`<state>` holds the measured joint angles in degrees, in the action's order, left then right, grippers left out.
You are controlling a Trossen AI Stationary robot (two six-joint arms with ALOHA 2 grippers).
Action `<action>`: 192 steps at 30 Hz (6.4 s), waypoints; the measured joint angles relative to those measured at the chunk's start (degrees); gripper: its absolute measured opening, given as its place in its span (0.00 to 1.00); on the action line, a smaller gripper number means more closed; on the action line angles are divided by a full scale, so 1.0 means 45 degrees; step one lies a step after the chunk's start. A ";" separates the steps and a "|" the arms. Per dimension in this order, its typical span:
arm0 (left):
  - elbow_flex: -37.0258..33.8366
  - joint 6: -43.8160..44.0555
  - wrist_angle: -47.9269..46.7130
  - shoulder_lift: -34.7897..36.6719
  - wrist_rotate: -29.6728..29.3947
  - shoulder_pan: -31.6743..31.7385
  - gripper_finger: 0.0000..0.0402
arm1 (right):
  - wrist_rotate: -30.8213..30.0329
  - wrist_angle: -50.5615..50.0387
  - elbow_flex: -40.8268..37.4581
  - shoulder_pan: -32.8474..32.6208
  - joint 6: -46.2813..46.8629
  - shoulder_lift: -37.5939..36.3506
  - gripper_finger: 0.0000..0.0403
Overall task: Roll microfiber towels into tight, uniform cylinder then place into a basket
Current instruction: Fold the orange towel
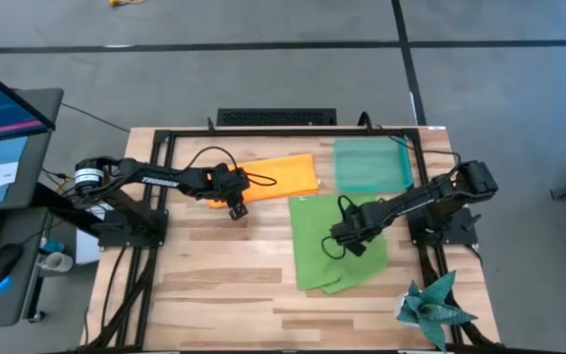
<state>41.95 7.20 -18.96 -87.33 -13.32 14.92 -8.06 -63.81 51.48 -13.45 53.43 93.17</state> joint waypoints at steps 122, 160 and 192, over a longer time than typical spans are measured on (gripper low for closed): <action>0.3720 -0.0668 0.1065 -0.2038 0.4064 -0.4027 0.22 | -0.8493 0.4203 0.1146 -0.2537 -0.3477 -0.5447 0.16; 0.3939 0.4527 -0.2025 -0.4283 -0.2894 -0.0987 0.22 | -0.8517 0.4292 0.1151 -0.2483 -0.4547 -0.5447 0.16; 0.0715 0.3819 -0.3085 0.2900 -0.3525 -0.7450 0.22 | -0.8497 0.8847 0.1161 -0.2730 -0.7229 -0.4284 0.16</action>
<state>45.17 24.38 -32.85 -74.28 -29.18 -18.61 -46.30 -24.00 56.71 -25.73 20.90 73.89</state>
